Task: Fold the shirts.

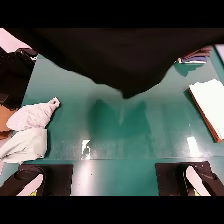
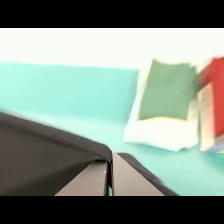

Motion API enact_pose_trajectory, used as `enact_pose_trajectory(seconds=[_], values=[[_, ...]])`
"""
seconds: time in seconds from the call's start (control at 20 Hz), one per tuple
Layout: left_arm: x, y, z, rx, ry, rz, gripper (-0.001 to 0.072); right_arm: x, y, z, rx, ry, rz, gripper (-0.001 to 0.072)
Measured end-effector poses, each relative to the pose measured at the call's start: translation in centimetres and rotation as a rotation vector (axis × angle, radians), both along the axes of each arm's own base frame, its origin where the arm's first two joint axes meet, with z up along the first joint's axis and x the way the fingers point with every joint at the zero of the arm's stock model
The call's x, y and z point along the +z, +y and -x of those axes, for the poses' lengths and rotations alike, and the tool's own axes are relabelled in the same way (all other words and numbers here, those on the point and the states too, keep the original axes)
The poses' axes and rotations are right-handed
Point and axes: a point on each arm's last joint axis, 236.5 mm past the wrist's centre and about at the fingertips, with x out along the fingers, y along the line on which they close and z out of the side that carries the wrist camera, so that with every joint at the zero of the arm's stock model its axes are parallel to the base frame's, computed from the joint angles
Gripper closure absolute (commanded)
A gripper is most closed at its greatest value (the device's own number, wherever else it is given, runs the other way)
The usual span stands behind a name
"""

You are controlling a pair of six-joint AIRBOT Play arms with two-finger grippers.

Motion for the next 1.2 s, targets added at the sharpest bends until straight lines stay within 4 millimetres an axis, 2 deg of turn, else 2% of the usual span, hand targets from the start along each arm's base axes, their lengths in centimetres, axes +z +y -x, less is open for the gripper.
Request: enact_pose_trajectory(seconds=[0.15, 0.25, 0.35, 0.45, 0.5, 0.6, 0.65, 0.75, 0.85, 0.95, 1.0, 1.05, 1.1, 1.15, 1.2], values=[[2.7, 0.6, 4.0, 0.007, -0.105, 0.016, 0.068, 4.2, -0.6, 2.4, -0.06, -0.094, 0.06, 0.0697], [3.1, 0.7, 4.6, 0.009, -0.123, 0.019, 0.068, 6.0, -0.5, 3.0, -0.065, -0.122, 0.087, 0.0698], [2.5, 0.6, 3.6, 0.009, -0.1, 0.017, 0.068, 6.8, -0.4, 2.5, -0.047, -0.114, 0.089, 0.0697], [0.2, 0.3, 0.3, 0.01, -0.018, 0.006, 0.068, 6.3, -0.2, 0.9, -0.01, -0.075, 0.072, 0.0698], [-1.8, 0.0, -2.1, 0.009, 0.049, -0.001, 0.068, 5.5, -0.2, -0.4, 0.013, -0.04, 0.058, 0.0698], [-6.7, -0.6, -7.5, 0.007, 0.202, -0.011, 0.068, 2.5, -0.5, -3.7, 0.043, 0.063, 0.019, 0.0698], [-9.9, -0.9, -10.4, 0.009, 0.29, -0.02, 0.068, 0.0, -0.7, -5.9, 0.048, 0.14, 0.001, 0.0698], [-17.7, -1.5, -16.3, 0.009, 0.491, -0.033, 0.068, -6.2, -1.1, -9.7, 0.046, 0.312, -0.011, 0.0698], [-25.8, -2.0, -20.9, 0.011, 0.679, -0.043, 0.0679, -13.3, -0.8, -13.0, 0.054, 0.493, -0.012, 0.0698], [-33.1, -2.3, -24.1, 0.014, 0.835, -0.056, 0.0678, -19.9, -0.1, -15.7, 0.066, 0.64, -0.012, 0.0697], [-36.3, -2.4, -25.3, 0.015, 0.901, -0.06, 0.0676, -22.6, 0.4, -16.6, 0.076, 0.698, -0.012, 0.0694], [-39.3, -2.5, -26.1, 0.018, 0.959, -0.065, 0.0556, -25.2, 0.8, -17.4, 0.081, 0.749, -0.012, 0.0608], [-41.3, -2.4, -26.6, 0.022, 1.0, -0.069, 0.0236, -27.2, 1.1, -18.0, 0.085, 0.787, -0.011, 0.038], [-42.6, -2.0, -27.1, 0.03, 1.026, -0.066, 0.018, -28.7, 1.3, -18.5, 0.086, 0.815, -0.013, 0.0333], [-43.7, -1.5, -27.3, 0.039, 1.053, -0.062, 0.018, -29.9, 1.3, -18.9, 0.086, 0.839, -0.014, 0.0333]])
